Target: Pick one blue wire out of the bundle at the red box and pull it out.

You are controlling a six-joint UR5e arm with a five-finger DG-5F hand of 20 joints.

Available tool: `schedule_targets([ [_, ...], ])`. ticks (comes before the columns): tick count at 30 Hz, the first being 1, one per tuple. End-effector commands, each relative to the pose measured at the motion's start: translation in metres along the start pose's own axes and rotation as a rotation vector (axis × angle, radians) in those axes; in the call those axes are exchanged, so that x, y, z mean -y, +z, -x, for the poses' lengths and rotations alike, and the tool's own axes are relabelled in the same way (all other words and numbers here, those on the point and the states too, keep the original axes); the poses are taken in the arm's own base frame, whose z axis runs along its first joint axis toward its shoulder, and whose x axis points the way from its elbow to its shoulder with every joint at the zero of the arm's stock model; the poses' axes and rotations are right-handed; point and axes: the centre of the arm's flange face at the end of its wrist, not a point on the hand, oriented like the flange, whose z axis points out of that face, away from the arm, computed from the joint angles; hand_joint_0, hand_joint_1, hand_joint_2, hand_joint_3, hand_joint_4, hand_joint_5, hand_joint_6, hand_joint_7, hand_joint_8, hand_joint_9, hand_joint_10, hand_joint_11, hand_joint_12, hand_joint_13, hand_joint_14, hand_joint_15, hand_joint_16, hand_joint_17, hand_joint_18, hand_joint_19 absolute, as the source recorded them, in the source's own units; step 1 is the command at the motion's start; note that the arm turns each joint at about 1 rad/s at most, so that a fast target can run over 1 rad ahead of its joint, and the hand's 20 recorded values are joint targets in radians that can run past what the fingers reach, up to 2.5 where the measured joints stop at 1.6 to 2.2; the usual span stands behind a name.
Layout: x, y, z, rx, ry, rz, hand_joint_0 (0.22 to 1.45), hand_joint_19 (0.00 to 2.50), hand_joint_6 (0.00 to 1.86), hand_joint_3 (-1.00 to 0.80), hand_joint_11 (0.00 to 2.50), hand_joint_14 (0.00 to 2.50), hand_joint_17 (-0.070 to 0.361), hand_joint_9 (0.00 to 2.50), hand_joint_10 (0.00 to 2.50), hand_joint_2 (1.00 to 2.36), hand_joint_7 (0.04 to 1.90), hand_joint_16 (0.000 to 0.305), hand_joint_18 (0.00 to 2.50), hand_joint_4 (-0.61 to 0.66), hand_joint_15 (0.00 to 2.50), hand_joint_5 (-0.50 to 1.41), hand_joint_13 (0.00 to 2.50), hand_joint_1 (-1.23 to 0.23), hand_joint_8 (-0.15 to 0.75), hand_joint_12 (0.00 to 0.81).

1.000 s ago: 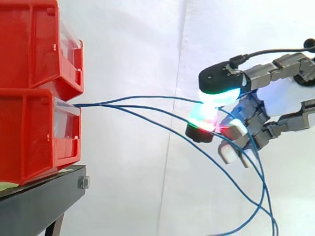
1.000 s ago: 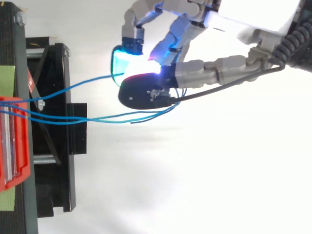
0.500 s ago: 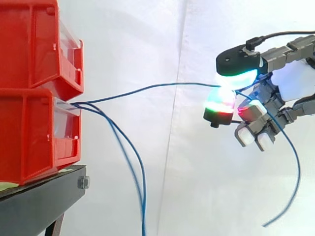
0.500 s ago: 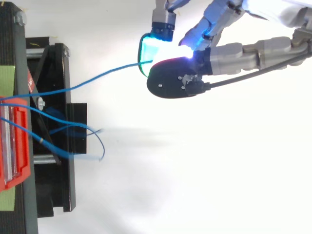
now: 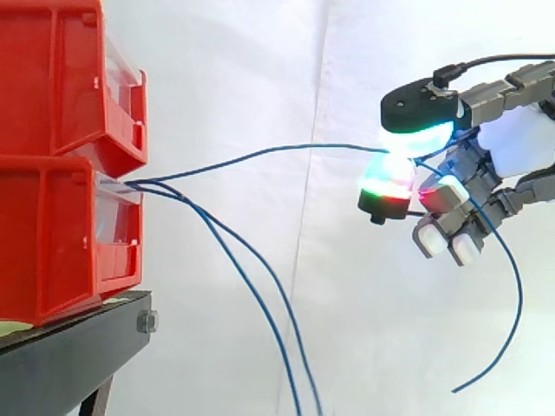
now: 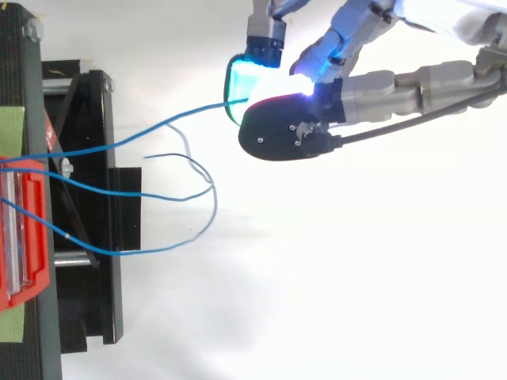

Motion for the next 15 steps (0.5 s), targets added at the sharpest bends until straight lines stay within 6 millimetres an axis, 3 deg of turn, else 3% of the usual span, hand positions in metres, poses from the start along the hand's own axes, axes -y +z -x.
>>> schedule_targets([
  [1, 0.0000, 0.0000, -0.0001, 0.000, 0.000, 0.000, 0.60, 0.52, 0.95, 0.09, 0.93, 0.02, 0.156, 1.08, 0.01, 1.13, 1.21, 0.070, 0.83, -0.02, 0.59, -0.10, 0.89, -0.77, 0.429, 0.519],
  [15, -0.0002, 0.0001, -0.0001, 0.000, 0.001, 0.001, 0.61, 0.53, 0.95, 0.09, 0.93, 0.02, 0.155, 1.09, 0.01, 1.12, 1.21, 0.069, 0.84, -0.02, 0.59, -0.10, 0.90, -0.77, 0.426, 0.510],
])
